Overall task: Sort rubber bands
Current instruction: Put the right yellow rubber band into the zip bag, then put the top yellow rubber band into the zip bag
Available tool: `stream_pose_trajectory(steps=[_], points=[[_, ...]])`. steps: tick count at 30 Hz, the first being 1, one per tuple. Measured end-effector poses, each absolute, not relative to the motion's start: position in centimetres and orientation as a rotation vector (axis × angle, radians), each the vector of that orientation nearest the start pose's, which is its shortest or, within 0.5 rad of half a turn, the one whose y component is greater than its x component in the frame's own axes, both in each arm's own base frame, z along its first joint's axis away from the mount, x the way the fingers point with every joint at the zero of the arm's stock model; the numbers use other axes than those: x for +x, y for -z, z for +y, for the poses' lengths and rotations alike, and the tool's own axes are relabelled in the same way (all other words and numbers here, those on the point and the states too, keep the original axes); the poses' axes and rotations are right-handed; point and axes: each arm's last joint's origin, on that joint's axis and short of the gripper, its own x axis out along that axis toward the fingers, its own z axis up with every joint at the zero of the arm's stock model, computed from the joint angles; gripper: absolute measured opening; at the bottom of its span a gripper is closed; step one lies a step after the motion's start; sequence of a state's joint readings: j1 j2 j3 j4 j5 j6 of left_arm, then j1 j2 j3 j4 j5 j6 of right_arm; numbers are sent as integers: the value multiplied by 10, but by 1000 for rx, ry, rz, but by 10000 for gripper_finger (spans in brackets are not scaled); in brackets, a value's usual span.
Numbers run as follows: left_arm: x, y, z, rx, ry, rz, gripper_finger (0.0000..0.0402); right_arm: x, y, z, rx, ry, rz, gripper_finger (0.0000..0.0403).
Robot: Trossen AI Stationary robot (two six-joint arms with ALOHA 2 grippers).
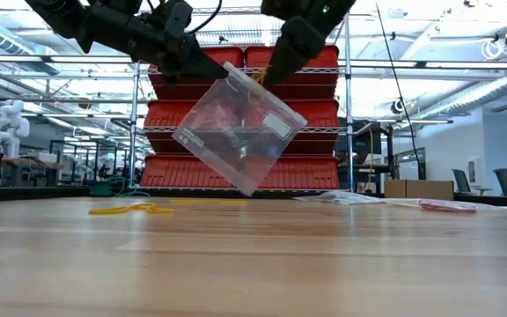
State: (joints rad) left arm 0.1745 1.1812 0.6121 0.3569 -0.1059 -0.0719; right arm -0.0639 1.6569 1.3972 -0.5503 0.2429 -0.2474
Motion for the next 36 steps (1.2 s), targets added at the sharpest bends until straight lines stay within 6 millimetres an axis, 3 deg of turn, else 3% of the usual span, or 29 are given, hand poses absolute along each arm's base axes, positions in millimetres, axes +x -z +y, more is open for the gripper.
stream_pose_trajectory(steps=[7, 18, 27, 32, 36], points=[[248, -246, 47, -78, -287, 203, 0, 367, -284, -34, -279, 147, 836, 0], [249, -246, 47, -79, -285, 199, 0, 372, -280, -62, -39, 97, 771, 8], [249, -248, 47, -79, -274, 177, 0, 383, -257, -63, 22, 43, 828, 119], [249, -249, 46, -80, -262, 174, 0, 372, -268, -66, 53, 64, 841, 182], [249, -249, 46, -81, -262, 169, 0, 357, -285, -67, 56, 74, 834, 206]])
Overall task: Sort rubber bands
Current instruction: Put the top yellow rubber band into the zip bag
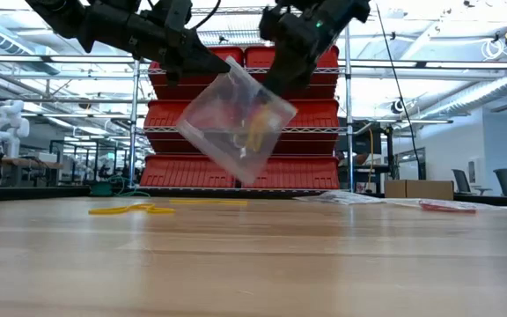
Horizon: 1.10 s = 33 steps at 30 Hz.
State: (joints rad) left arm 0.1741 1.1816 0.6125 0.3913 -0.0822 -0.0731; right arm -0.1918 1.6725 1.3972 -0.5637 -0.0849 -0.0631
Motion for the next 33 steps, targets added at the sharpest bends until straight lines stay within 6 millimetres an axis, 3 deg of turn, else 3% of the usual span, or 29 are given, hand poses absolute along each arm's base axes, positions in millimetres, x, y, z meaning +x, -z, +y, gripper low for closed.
stream_pose_trajectory(steps=[4, 8, 18, 27, 33], points=[[252, -251, 46, -104, -236, 132, 0, 345, -305, -66, 51, 81, 784, 206], [257, -250, 45, -108, -189, 100, 0, 344, -307, -66, 48, 82, 770, 179], [264, -249, 44, -104, -185, 59, 0, 368, -287, -68, 17, 73, 741, 13], [263, -246, 45, -95, -234, 84, 0, 368, -290, -64, 23, 32, 713, 1], [262, -239, 46, -77, -265, 155, 0, 368, -259, -61, 121, -59, 621, 0]])
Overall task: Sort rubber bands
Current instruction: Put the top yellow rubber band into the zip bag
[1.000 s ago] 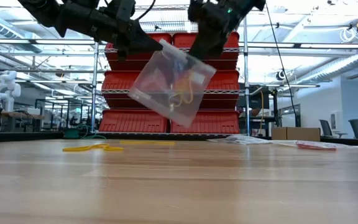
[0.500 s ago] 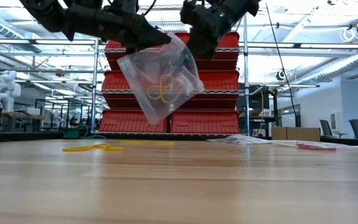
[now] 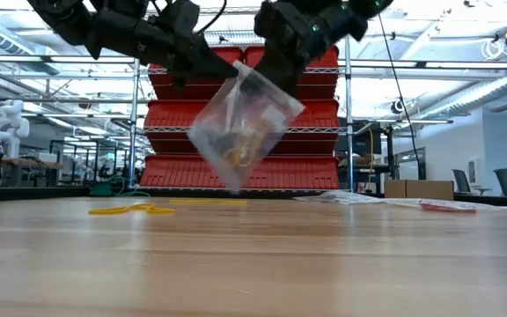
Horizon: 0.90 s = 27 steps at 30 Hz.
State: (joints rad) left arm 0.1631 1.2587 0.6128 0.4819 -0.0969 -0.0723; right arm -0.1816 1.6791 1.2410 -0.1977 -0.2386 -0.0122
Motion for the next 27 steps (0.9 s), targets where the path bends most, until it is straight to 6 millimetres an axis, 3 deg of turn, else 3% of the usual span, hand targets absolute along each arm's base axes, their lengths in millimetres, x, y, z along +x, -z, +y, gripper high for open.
stream_pose_trajectory(steps=[7, 13, 27], points=[[262, -240, 46, -76, -274, 153, 0, 364, -225, -56, 231, 115, 492, 0], [265, -236, 47, -84, -279, 158, 0, 365, -225, -56, 251, 230, 383, 17], [267, -236, 47, -62, -299, 148, 0, 367, -229, -54, 309, 138, 343, 252]])
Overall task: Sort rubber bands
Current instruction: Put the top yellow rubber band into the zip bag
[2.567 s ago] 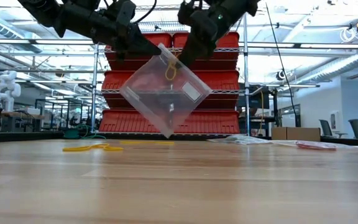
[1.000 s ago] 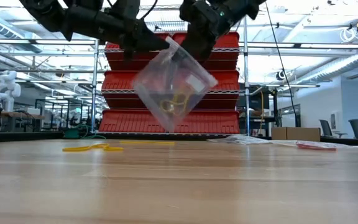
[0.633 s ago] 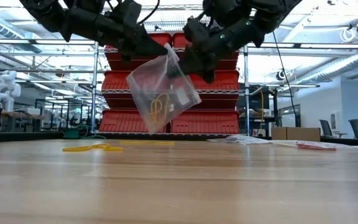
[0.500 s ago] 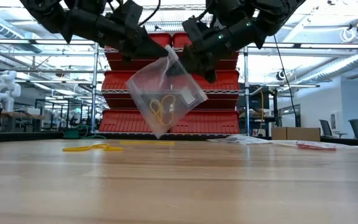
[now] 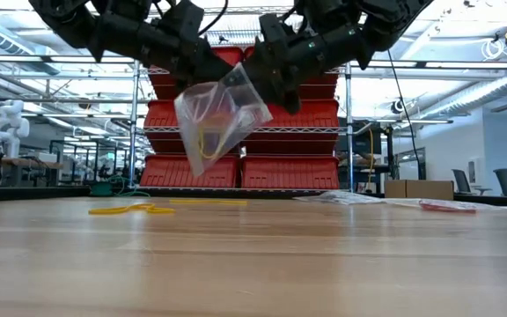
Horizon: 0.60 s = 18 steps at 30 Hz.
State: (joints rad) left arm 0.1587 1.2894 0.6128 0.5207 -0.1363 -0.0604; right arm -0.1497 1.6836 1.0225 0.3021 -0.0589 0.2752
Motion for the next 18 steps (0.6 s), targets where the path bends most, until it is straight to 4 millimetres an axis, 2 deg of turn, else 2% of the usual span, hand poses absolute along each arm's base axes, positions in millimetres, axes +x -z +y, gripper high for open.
stream_pose_trajectory(steps=[4, 11, 18], points=[[263, -235, 53, -43, -350, 177, 0, 366, -228, -54, 309, 142, 354, 275], [257, -235, 60, -24, -381, 219, 0, 364, -228, -59, 273, 151, 364, 279], [251, -239, 61, -19, -413, 226, 0, 355, -244, -69, 228, 170, 337, 279]])
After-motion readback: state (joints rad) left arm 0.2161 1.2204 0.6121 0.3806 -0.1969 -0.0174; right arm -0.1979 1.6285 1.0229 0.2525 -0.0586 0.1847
